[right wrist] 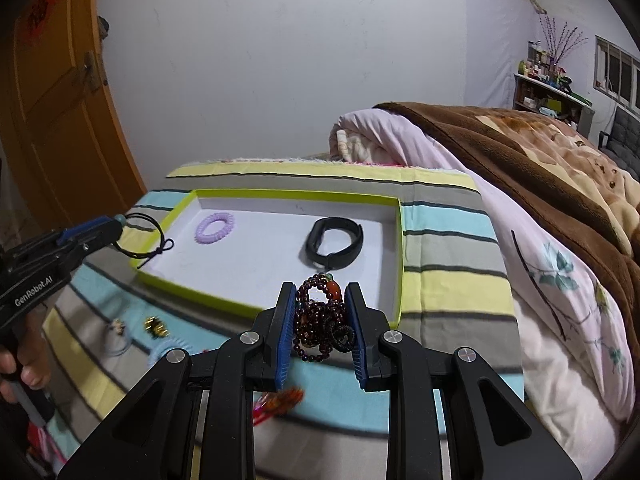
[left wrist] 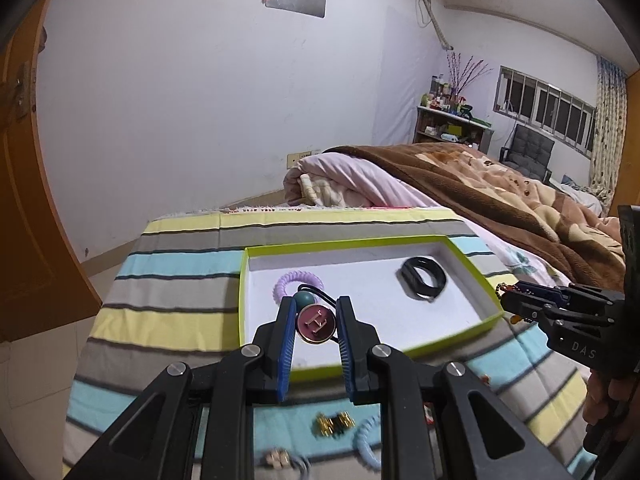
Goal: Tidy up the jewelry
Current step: 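Carry both items into the lime-green box and open both grippers to release them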
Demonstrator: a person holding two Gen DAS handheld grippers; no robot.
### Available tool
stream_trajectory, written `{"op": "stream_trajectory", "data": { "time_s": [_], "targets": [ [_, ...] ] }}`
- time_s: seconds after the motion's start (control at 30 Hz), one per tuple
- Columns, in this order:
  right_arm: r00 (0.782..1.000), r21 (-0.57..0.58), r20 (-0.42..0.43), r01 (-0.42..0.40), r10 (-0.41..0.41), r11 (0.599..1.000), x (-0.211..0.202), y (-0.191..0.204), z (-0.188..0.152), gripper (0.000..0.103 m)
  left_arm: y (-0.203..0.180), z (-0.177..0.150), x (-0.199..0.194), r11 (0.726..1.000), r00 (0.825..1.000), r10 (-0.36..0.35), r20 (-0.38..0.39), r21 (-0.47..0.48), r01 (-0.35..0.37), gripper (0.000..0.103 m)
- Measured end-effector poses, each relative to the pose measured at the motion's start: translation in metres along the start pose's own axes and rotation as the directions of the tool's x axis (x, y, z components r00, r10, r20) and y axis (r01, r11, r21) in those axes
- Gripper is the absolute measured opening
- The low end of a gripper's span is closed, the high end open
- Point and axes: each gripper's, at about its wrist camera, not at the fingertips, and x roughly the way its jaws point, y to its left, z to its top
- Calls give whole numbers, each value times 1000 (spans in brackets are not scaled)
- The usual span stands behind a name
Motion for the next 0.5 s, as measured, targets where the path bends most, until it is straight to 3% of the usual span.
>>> {"op": "stream_trajectory", "data": {
  "time_s": [0.5],
  "targets": [
    [993, 14, -121, 21, -20, 1000, 69, -22, 11, 26, 17, 0, 79, 998, 990, 63, -124, -9, -64, 20]
  ]
}}
